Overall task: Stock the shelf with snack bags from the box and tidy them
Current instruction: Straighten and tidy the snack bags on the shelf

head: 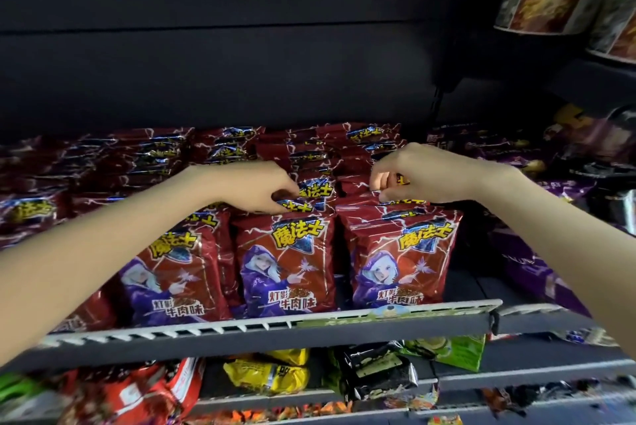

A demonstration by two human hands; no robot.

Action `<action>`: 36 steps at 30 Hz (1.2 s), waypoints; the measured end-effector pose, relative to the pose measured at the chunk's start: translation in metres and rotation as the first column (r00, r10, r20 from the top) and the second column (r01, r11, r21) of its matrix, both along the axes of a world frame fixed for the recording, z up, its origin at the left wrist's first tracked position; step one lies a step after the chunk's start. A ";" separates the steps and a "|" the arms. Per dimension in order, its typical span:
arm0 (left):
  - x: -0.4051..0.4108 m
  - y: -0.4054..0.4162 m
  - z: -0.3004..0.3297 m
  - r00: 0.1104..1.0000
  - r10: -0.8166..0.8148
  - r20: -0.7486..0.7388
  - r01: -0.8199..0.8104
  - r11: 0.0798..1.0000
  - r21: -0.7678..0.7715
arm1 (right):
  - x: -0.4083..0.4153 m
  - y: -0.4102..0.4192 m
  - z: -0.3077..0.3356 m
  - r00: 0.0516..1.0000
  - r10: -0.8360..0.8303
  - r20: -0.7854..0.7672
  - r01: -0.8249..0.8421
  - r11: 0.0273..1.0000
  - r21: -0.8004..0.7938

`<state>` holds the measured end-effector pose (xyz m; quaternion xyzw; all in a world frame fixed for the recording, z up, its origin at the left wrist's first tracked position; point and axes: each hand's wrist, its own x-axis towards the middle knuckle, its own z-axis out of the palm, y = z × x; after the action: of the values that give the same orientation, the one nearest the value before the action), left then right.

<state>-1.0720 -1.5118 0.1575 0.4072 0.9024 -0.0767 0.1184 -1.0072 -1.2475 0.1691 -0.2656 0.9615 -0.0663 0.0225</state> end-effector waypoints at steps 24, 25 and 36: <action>0.018 0.030 -0.032 0.981 0.087 -0.171 0.032 0.804 0.593 | 0.009 -0.011 -0.016 0.949 -0.071 -0.307 0.119 0.983 0.139; 0.018 0.031 -0.033 0.984 0.079 -0.160 0.028 0.818 0.574 | 0.009 -0.013 -0.017 0.950 -0.058 -0.308 0.101 0.987 0.124; 0.030 0.003 0.007 0.969 0.009 -0.249 0.134 0.824 0.550 | 0.010 -0.018 0.003 0.957 -0.057 -0.284 0.032 0.995 -0.090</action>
<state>-1.0420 -1.5083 0.1650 0.4412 0.8784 0.1399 -0.1194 -0.9970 -1.2655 0.1719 -0.2513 0.9567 -0.0684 -0.1297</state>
